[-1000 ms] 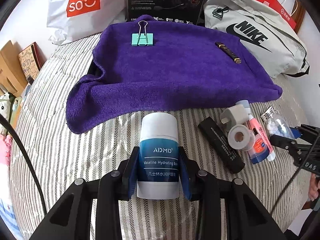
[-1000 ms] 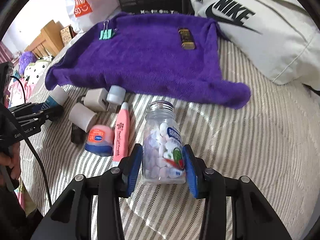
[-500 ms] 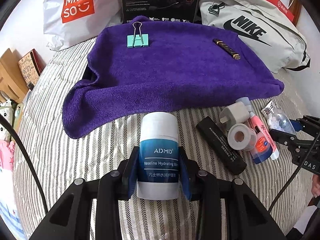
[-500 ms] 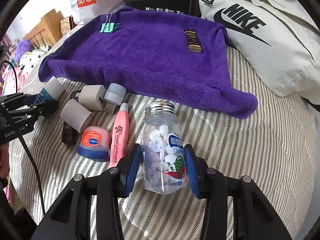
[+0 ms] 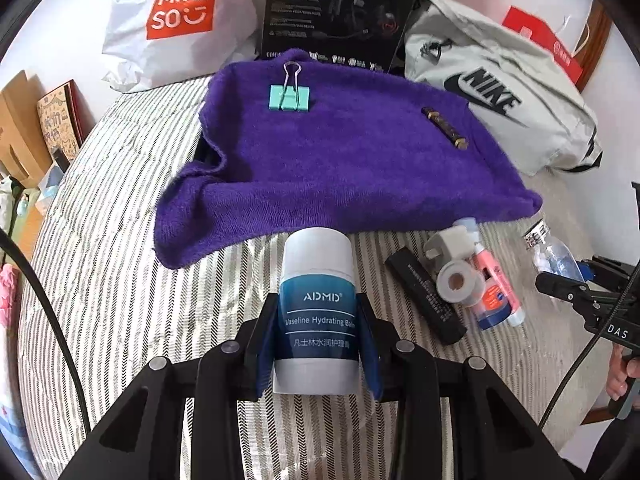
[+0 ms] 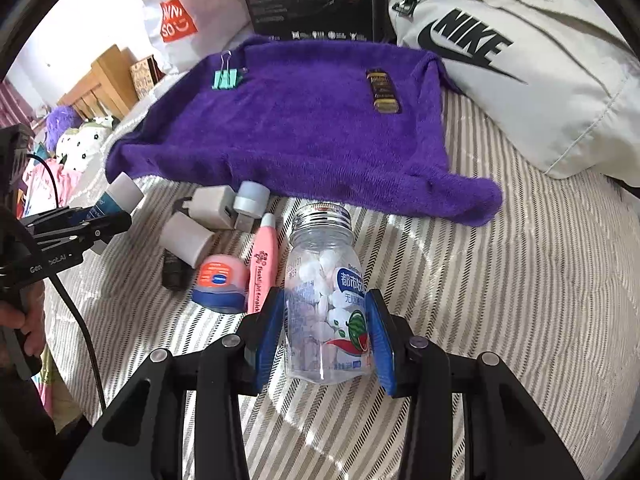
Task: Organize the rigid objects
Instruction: 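Lift the stick with the left tool while the right tool lifts the jar toward the towel, then set the stick beside the clip with the left tool while the right tool sets the jar beside the bottle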
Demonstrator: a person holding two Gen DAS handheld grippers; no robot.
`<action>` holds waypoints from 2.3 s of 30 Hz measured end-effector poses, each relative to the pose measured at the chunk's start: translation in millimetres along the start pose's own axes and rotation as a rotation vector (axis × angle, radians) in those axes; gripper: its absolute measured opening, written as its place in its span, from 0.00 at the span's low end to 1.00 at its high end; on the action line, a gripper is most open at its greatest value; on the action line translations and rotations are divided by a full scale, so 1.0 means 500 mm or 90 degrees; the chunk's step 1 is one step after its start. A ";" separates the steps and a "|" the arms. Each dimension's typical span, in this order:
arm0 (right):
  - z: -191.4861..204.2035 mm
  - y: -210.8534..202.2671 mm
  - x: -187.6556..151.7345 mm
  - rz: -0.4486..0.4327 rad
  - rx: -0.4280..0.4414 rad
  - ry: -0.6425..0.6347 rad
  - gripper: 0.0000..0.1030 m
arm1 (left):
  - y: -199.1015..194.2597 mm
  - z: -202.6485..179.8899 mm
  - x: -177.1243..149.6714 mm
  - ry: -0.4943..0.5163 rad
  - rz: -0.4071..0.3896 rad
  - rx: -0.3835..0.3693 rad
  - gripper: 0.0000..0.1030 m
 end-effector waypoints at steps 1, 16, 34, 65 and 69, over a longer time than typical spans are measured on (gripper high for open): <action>0.002 -0.009 0.001 -0.004 0.001 -0.002 0.40 | -0.004 0.004 -0.001 -0.002 0.000 -0.004 0.33; 0.008 -0.054 0.063 -0.044 0.023 -0.028 0.40 | -0.044 0.036 0.050 -0.012 -0.031 -0.005 0.33; -0.065 0.088 0.246 0.030 -0.027 -0.052 0.40 | 0.032 0.047 0.192 -0.019 -0.028 -0.026 0.33; -0.070 0.027 0.209 -0.016 -0.011 -0.038 0.49 | 0.176 0.012 0.264 -0.016 0.008 0.023 0.33; -0.072 -0.011 0.183 -0.046 0.002 -0.010 0.49 | 0.187 0.000 0.269 0.003 -0.004 0.053 0.33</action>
Point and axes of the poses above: each gripper's, at about its wrist camera, not at the fingertips, and y roughly the way its jaws point, z to its left, x to its top, the point moved 1 cm from there along y, roughly the way its jaws point, and after that the axes turned 10 degrees about x, right-handed, at the moved point
